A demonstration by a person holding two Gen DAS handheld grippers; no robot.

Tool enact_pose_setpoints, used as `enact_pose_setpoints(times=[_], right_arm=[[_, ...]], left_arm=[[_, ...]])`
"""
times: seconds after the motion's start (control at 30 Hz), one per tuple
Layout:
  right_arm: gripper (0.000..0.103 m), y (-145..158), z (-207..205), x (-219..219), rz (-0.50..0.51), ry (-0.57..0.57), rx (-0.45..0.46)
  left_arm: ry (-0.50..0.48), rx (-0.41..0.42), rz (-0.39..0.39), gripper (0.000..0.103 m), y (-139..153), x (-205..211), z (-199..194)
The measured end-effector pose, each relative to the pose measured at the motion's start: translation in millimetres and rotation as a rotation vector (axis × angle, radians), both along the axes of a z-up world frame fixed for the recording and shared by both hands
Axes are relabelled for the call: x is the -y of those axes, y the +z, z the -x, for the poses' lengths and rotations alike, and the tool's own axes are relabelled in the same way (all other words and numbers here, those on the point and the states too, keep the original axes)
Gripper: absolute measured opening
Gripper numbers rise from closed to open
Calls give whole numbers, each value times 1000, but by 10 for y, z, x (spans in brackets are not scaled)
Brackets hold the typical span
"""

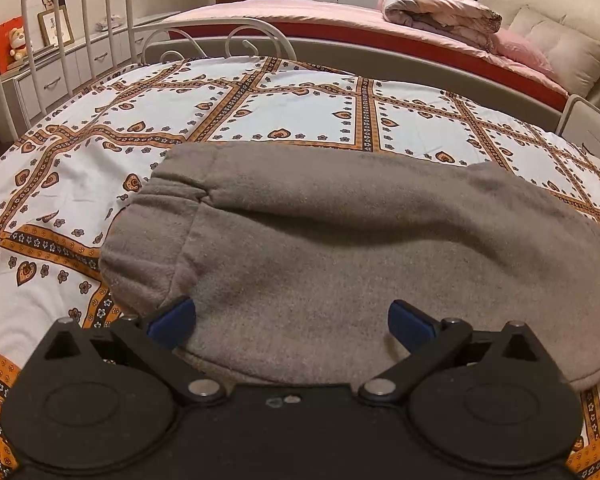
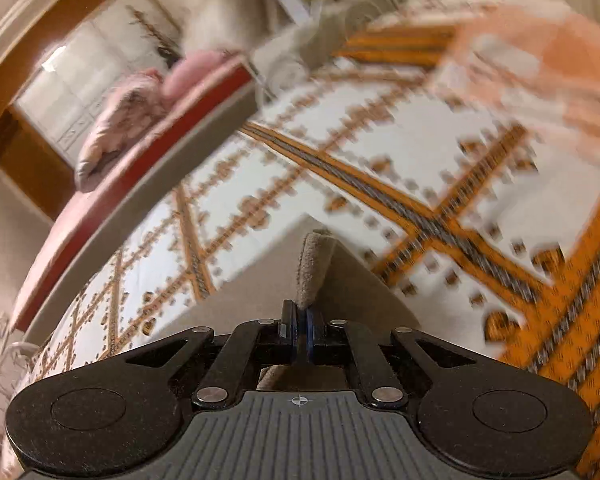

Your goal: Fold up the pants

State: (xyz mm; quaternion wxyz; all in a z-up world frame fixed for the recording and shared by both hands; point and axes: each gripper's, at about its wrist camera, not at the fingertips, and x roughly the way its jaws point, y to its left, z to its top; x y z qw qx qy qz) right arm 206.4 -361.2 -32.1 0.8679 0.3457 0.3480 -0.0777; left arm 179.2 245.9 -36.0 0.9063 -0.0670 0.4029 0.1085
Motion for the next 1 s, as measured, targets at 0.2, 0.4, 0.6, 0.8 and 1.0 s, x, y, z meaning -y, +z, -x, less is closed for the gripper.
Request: enact_pose_setpoints(times=[0.2, 0.4, 0.6, 0.8, 1.0], right_arm=[[5, -158, 58, 174, -130, -61, -31], [5, -283, 62, 250, -163, -81, -77], [5, -354, 111, 304, -174, -83, -108], [6, -218, 315, 403, -218, -125, -12], [6, -468, 429, 627, -356, -171, -53]], left_arm=[[-8, 1, 21, 97, 51, -27, 23], [-28, -7, 24, 97, 56, -33, 76], [-34, -12, 17, 97, 50, -23, 75], [3, 21, 32, 97, 109, -55, 112], [113, 26, 40, 97, 129, -198, 145]])
